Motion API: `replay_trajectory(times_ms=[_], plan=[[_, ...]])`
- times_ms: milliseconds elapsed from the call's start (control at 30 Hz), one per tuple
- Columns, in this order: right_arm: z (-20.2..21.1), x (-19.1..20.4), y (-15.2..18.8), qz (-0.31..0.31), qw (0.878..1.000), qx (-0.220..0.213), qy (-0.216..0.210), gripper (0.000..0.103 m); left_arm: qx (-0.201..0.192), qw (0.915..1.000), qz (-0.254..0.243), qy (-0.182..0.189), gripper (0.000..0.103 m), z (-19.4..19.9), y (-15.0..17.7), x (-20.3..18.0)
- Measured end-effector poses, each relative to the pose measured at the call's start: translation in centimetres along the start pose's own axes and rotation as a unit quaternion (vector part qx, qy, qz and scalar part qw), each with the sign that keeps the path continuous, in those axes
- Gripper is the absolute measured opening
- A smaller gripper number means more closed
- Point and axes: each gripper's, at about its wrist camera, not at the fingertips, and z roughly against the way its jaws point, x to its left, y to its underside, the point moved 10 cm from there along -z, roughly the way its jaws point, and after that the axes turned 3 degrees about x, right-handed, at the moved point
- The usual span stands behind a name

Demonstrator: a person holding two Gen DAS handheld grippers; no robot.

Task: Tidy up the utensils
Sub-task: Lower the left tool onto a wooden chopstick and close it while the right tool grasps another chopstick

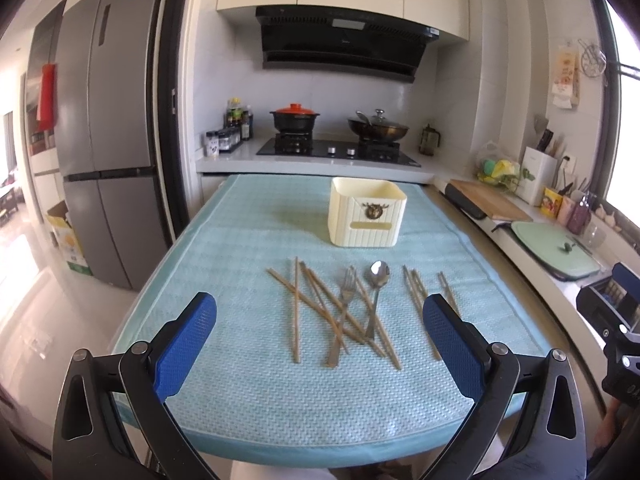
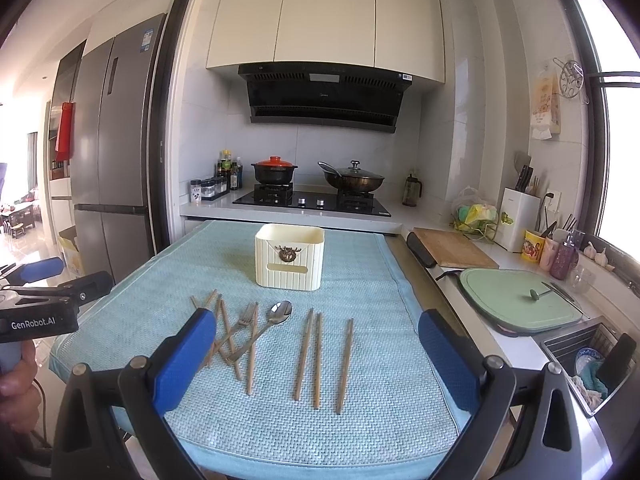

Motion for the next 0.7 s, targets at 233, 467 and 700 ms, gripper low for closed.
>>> replay_trajectory(times_ms=[233,467,700], plan=[[-1.4,-0.3,0.1,-0.003,1.0,0.018,-0.001,0.103,0.019,0.9996,0.016,-0.01,0.103,-1.7,0.1,1.1],[-2.9,-0.7,0.2,-0.004,0.999,0.034,-0.01,0.103,0.034,0.999,0.019,-0.023,0.103,-3.5,0.4,2.1],[-5.4,-2.7,0.1,-0.018,0.998,0.058,-0.011,0.103,0.056,0.9975,0.022,-0.037,0.103,-6.0,0.8,3.9]])
